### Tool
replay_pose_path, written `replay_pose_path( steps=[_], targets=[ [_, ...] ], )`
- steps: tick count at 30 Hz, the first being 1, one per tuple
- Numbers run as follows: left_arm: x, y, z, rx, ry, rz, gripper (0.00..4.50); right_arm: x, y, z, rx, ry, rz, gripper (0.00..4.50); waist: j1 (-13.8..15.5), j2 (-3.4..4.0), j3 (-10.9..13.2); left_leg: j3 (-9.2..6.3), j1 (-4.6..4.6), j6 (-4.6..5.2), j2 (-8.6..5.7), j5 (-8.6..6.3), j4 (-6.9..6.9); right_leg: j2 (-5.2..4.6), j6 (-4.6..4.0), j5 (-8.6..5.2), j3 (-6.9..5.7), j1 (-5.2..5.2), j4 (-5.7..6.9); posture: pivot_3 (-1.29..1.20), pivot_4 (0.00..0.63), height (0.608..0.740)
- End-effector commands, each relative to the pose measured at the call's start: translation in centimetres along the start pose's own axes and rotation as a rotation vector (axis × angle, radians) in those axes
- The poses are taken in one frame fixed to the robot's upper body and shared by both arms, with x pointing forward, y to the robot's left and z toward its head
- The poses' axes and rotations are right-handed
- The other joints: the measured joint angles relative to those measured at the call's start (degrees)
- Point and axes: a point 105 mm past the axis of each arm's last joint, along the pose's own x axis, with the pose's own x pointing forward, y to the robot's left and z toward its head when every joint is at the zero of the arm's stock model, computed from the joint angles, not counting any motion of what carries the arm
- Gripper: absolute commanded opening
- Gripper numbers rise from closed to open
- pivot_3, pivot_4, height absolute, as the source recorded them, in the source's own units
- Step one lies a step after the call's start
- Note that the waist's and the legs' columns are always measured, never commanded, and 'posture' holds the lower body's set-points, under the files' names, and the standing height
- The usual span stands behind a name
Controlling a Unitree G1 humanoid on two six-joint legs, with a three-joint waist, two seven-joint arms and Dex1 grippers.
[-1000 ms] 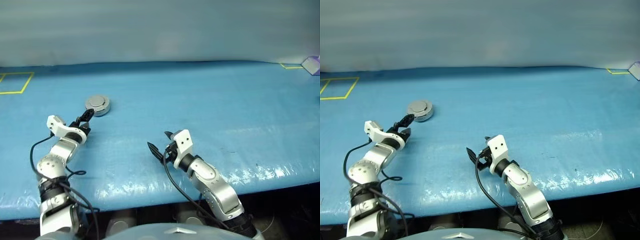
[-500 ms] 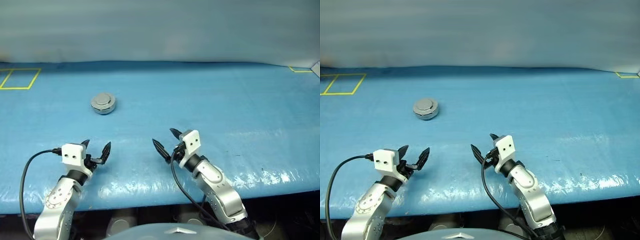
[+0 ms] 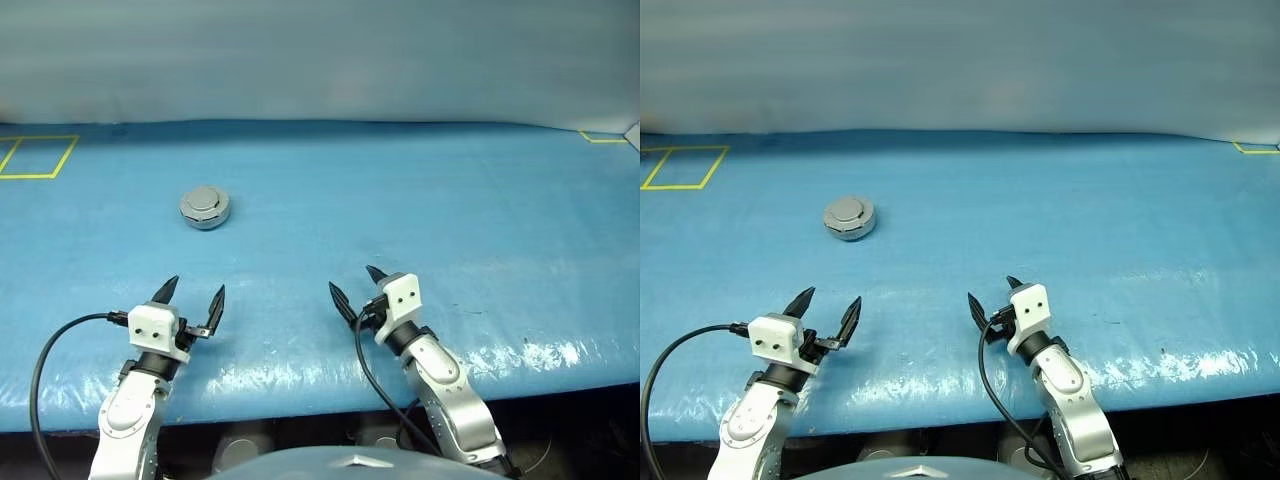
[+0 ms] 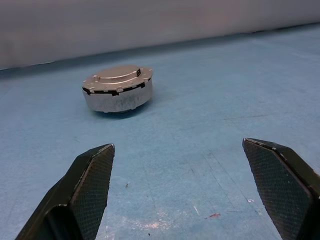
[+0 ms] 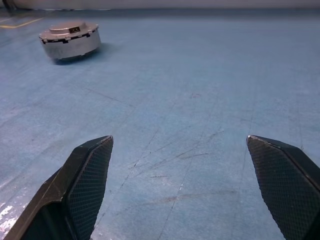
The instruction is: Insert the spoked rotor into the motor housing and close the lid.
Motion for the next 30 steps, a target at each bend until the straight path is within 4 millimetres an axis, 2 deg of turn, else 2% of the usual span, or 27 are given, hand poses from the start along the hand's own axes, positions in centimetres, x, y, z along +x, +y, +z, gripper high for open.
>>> replay_pose_path(
  steps=[1,17,30],
  targets=[
    [0.2,-0.1,0.5,0.005,-0.024,-0.006,4.47,0.1,0.3,0.6,-0.030,-0.027,0.003,4.50,0.0,0.00,0.0,0.00,0.00,0.00,-0.01,0.00,0.00,0.00,0.00,0.00,0.00,0.00,0.00,0.00,0.150,0.740],
    [1.5,0.4,1.3,0.025,-0.044,-0.036,4.47,0.6,-0.2,1.5,-0.022,-0.070,-0.040,4.50,0.0,0.01,0.0,-0.02,0.04,0.01,-0.07,0.01,0.00,0.08,0.00,0.01,-0.05,0.05,0.02,0.00,0.150,0.740],
    [1.2,-0.1,1.4,0.024,-0.054,-0.040,4.47,-0.1,-1.0,1.7,-0.037,-0.072,-0.072,4.50,0.0,0.01,0.0,-0.02,0.06,0.01,-0.08,0.01,0.00,0.09,0.00,0.01,-0.04,0.07,0.03,0.00,0.150,0.740]
  ],
)
